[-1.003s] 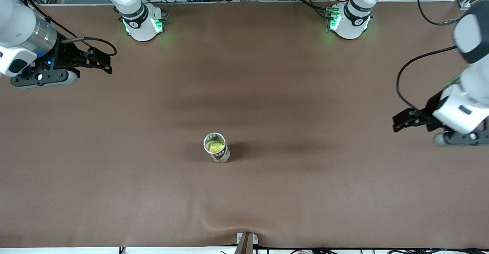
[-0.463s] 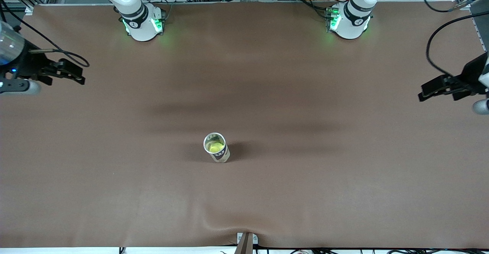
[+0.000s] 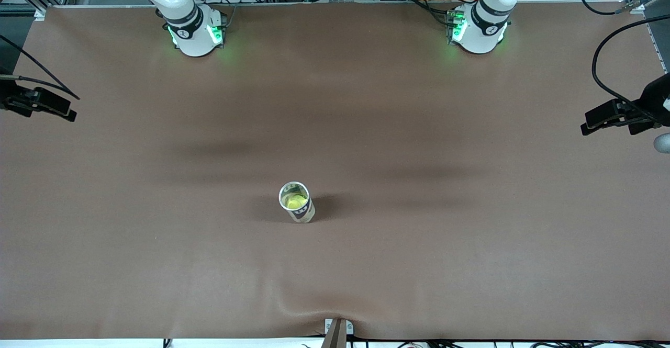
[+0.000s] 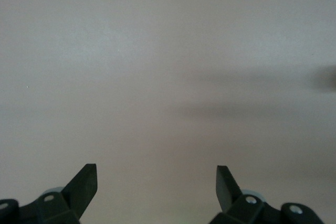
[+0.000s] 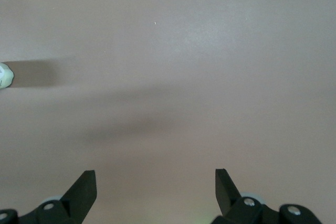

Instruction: Insert tennis ball vertically with right arm

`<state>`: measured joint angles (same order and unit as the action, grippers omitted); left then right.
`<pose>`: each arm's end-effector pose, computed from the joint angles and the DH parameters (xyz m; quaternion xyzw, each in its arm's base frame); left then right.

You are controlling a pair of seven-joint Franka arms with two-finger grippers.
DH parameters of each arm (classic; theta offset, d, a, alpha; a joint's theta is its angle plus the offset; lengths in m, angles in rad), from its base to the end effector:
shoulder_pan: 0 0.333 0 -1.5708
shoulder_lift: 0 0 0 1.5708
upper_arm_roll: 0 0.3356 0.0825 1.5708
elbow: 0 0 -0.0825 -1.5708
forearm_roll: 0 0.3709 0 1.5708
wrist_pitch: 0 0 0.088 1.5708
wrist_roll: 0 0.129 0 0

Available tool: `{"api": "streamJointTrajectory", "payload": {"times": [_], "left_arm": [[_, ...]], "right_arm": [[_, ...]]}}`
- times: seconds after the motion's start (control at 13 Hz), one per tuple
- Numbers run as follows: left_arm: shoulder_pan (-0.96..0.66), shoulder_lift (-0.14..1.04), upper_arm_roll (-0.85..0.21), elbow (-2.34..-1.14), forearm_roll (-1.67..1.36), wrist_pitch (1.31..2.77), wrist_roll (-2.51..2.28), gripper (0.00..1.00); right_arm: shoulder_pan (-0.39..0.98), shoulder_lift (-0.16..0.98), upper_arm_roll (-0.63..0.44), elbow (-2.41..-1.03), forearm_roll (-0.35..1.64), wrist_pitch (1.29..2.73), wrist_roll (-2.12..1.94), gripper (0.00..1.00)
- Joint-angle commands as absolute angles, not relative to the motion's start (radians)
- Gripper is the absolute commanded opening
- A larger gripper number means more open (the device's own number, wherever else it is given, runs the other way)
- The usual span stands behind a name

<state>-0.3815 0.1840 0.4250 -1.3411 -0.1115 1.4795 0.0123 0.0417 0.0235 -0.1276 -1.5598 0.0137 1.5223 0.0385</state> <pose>0.5876 -0.0153 0.6226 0.9997 0.0087 -0.0145 0.0182 0.5404 -0.0439 0.6104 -0.9976 0.0620 0.0303 0.0061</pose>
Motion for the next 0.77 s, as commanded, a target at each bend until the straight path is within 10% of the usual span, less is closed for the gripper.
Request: {"api": "streamJointTrajectory", "payload": {"times": [0.0,0.69], "left_arm": [[-0.385,0.178,0.42,-1.342,-0.095,1.479,0.031,1.0],[0.024,0.16,-0.021,-1.339,-0.034,1.439,0.017,1.0]], "right_arm": [[0.043,0.038,-0.118,-1.529,-0.003,1.529,-0.012,1.0],[0.023,0.032,-0.115,-1.491,-0.006,1.559,-0.043,1.0]]}}
